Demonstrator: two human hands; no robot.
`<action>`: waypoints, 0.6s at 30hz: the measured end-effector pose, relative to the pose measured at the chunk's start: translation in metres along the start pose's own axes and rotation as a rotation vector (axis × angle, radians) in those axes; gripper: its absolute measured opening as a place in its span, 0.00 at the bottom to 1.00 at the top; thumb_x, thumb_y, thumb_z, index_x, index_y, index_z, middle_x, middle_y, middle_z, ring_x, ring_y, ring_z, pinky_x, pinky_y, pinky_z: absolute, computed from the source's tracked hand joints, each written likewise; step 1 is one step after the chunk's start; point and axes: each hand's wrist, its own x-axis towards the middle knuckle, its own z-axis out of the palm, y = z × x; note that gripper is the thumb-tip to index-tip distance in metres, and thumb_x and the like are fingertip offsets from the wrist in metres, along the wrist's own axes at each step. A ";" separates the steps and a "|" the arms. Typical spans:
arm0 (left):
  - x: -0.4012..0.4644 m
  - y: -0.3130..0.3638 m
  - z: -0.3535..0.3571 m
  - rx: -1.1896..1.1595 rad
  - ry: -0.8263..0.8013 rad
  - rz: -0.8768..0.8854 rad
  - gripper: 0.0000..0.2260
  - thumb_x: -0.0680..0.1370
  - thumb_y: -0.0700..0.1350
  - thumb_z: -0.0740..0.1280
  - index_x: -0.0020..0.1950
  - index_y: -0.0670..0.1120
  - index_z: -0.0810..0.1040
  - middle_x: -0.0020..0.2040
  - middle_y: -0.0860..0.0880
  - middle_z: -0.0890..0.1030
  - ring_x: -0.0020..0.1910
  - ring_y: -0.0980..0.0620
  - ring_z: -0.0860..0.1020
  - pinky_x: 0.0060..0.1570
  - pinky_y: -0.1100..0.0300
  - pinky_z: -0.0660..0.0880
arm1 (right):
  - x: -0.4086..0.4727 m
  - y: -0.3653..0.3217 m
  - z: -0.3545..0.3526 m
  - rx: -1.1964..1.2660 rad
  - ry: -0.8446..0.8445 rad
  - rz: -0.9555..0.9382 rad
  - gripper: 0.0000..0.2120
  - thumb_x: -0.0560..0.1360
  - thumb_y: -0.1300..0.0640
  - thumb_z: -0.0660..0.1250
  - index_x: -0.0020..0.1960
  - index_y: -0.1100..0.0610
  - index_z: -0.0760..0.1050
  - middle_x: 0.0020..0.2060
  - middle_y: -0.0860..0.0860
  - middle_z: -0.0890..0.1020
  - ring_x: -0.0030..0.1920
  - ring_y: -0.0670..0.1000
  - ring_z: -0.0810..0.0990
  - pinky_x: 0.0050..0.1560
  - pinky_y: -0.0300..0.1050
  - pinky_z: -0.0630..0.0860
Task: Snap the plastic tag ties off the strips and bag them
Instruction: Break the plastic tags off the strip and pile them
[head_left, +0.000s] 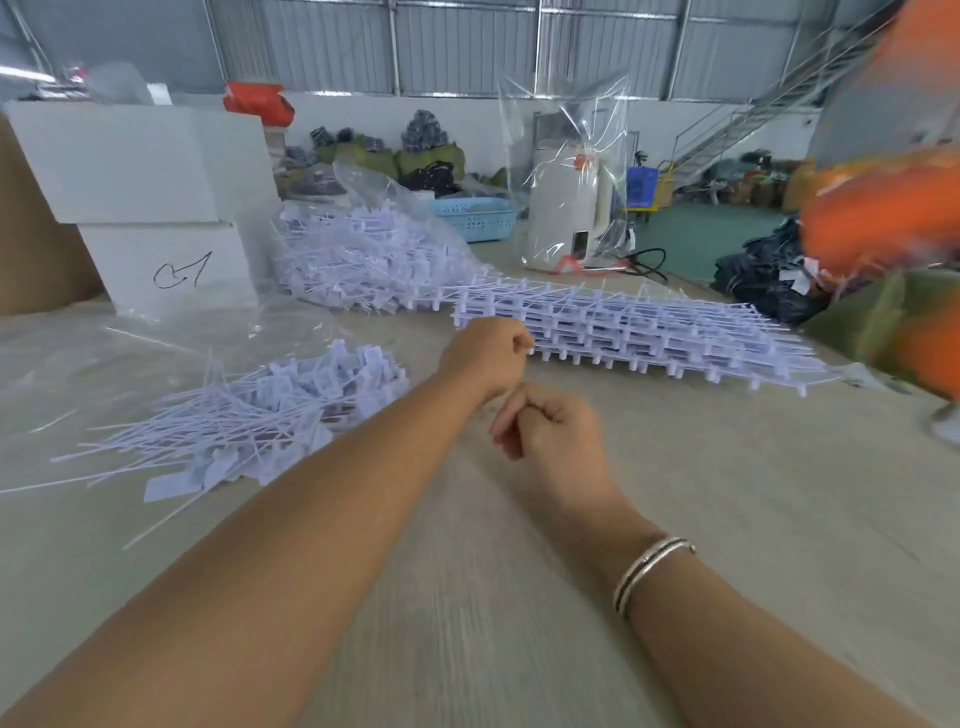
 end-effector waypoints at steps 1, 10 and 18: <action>0.007 -0.001 0.007 0.050 0.054 0.035 0.10 0.78 0.42 0.62 0.56 0.49 0.80 0.57 0.51 0.79 0.55 0.50 0.77 0.52 0.56 0.73 | 0.005 0.004 -0.002 0.026 0.044 0.042 0.22 0.68 0.75 0.52 0.25 0.55 0.73 0.21 0.45 0.73 0.25 0.44 0.69 0.30 0.38 0.65; 0.039 -0.002 0.040 0.214 0.240 0.269 0.19 0.79 0.42 0.59 0.70 0.49 0.66 0.62 0.46 0.73 0.50 0.44 0.77 0.42 0.51 0.75 | 0.023 0.024 0.006 0.102 0.070 0.126 0.24 0.69 0.73 0.54 0.24 0.51 0.73 0.22 0.45 0.75 0.25 0.41 0.71 0.31 0.36 0.66; 0.041 0.003 0.029 0.367 0.339 0.331 0.07 0.77 0.39 0.63 0.53 0.43 0.79 0.49 0.45 0.75 0.50 0.44 0.74 0.47 0.53 0.65 | 0.020 0.019 0.004 0.126 0.083 0.124 0.22 0.70 0.73 0.54 0.26 0.51 0.73 0.25 0.49 0.75 0.28 0.44 0.72 0.35 0.40 0.68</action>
